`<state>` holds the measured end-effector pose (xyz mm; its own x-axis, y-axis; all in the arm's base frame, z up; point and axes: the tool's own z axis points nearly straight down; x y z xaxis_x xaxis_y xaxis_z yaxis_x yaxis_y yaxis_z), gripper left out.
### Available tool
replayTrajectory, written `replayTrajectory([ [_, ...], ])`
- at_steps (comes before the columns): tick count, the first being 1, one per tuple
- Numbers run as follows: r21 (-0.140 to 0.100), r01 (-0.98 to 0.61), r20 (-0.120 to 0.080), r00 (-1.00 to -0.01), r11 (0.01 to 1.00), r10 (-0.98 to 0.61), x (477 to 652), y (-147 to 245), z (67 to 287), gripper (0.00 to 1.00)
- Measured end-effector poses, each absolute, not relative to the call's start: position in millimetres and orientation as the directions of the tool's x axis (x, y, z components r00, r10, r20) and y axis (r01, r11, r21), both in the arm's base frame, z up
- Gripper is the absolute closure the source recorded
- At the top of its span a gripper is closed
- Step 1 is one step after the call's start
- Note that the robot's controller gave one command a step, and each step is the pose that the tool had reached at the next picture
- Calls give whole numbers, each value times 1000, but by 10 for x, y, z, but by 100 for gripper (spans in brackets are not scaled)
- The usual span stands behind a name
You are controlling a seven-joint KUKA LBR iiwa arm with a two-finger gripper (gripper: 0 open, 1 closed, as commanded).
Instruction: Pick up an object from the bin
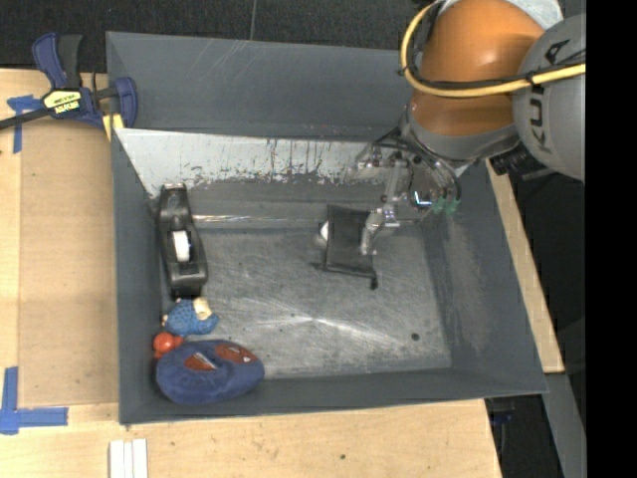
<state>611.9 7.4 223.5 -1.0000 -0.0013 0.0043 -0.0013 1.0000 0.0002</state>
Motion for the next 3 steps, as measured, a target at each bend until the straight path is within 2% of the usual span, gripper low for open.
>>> replayTrajectory([
  [1,-1,-373,-9,-928,928,-373,6229,-150,747,0],
  [2,-8,-371,-31,-928,928,-371,6282,-139,801,100],
  [3,-4,-354,-12,-935,935,-354,6146,-113,1684,100],
])
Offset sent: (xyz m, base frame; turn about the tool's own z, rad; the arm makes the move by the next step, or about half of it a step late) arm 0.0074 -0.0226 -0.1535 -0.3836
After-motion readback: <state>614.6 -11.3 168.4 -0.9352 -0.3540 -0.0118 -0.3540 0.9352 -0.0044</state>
